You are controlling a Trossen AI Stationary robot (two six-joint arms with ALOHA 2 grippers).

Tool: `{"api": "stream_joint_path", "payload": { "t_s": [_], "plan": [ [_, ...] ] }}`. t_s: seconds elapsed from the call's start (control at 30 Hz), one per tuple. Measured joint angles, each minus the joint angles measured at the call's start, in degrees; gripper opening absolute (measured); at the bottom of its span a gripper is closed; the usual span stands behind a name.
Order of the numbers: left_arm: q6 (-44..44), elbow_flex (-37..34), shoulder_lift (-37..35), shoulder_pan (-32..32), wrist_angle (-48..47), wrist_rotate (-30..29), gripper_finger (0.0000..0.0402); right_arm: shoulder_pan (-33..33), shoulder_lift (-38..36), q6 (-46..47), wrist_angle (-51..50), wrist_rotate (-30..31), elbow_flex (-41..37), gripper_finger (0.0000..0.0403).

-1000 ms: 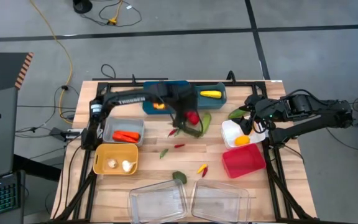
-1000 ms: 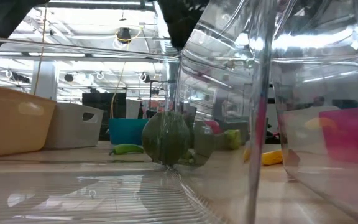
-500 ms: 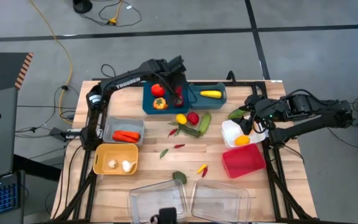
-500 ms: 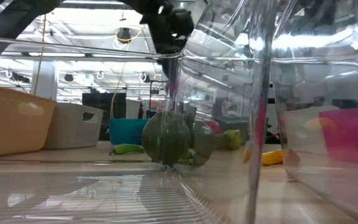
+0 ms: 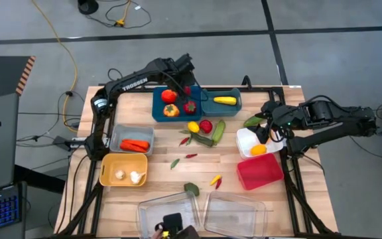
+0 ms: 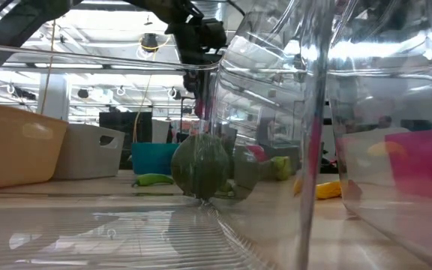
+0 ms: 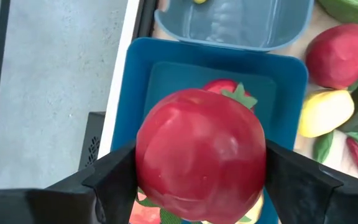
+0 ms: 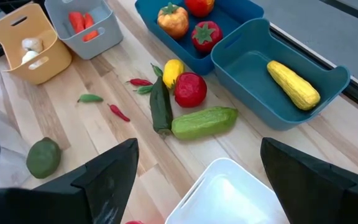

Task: Sort produce into baskets
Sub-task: Put the tomato into the blue bin, then put the chayote into the pink bin

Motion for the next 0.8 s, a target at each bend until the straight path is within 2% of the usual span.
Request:
{"api": "stream_joint_path", "payload": {
  "t_s": [0.33, 0.6, 0.8],
  "plan": [
    [0.02, 0.00, 0.02, -0.08, -2.01, 0.09, 0.0350, 0.00, 0.00, 0.00, 0.02, 0.17, 0.00, 0.0366],
    [-0.22, 0.00, -0.01, -0.10, -3.18, 0.12, 0.0353, -0.01, 0.00, -0.26, 0.02, 0.48, -0.01, 0.0366],
    [2.27, 0.00, -3.71, 0.59, -3.46, 4.87, 0.0353, -0.17, 1.44, -10.80, 2.03, 4.67, -0.02, 0.0366]
  ]
}}
